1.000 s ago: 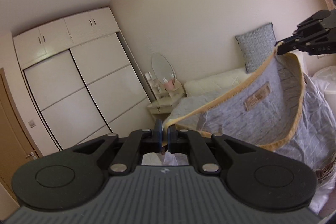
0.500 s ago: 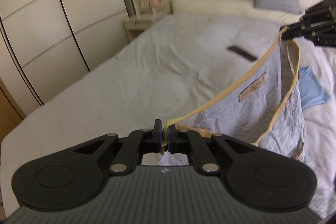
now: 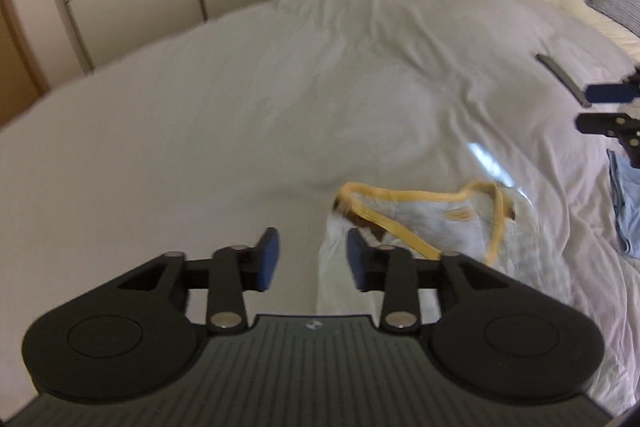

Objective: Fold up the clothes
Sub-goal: 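Lay the T-shirt down on the bed and open both grippers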

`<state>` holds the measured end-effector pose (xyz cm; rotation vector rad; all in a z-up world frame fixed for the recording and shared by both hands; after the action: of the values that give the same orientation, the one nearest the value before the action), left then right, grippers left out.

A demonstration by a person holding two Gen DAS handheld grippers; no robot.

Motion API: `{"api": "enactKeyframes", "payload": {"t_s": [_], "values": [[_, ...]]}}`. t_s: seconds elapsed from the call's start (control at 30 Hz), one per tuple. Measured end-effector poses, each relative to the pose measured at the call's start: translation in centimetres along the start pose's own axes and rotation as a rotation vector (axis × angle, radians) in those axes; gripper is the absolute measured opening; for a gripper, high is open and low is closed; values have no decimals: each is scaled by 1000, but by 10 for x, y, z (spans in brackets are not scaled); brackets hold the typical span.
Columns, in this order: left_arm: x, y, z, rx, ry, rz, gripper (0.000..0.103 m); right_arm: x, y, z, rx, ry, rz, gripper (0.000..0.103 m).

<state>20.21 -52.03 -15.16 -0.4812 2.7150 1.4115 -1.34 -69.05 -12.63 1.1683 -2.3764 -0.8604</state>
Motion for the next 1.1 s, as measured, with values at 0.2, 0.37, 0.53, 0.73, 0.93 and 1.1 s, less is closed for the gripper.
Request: {"api": "enactKeyframes", "payload": {"t_s": [0.2,0.37,0.53,0.73,0.93,1.1], "values": [[19,-16,74,-145,91,45,37,34,-6,88,-171,-36,7,42],[51,-48,88,-211,177,117,42,72,-27,143,-293,-51,-1,43],[66,-72,92,-274,139,78,35,93,-55,159,-354,-153,-68,45],[34,-55,83,-263,111,-17,3,88,-71,169,-394,-202,-142,47],[-67,-12,85,-259,190,-247,2,86,-74,168,-396,-242,-174,52],[-83,-18,105,-337,137,-280,3,84,-77,166,-398,-275,-200,58]]}}
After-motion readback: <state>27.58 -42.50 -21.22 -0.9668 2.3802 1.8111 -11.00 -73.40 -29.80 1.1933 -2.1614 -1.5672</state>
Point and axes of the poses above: each gripper's, at about its wrist camera, not at the fingertips, and y roughly against the way its jaws point, x to its right, z to its underside, the point moved 5 cm from there along -y, roughly the way its jaws point, and after that the axes turned 14 degrees about -y, right-handed, at the moved point
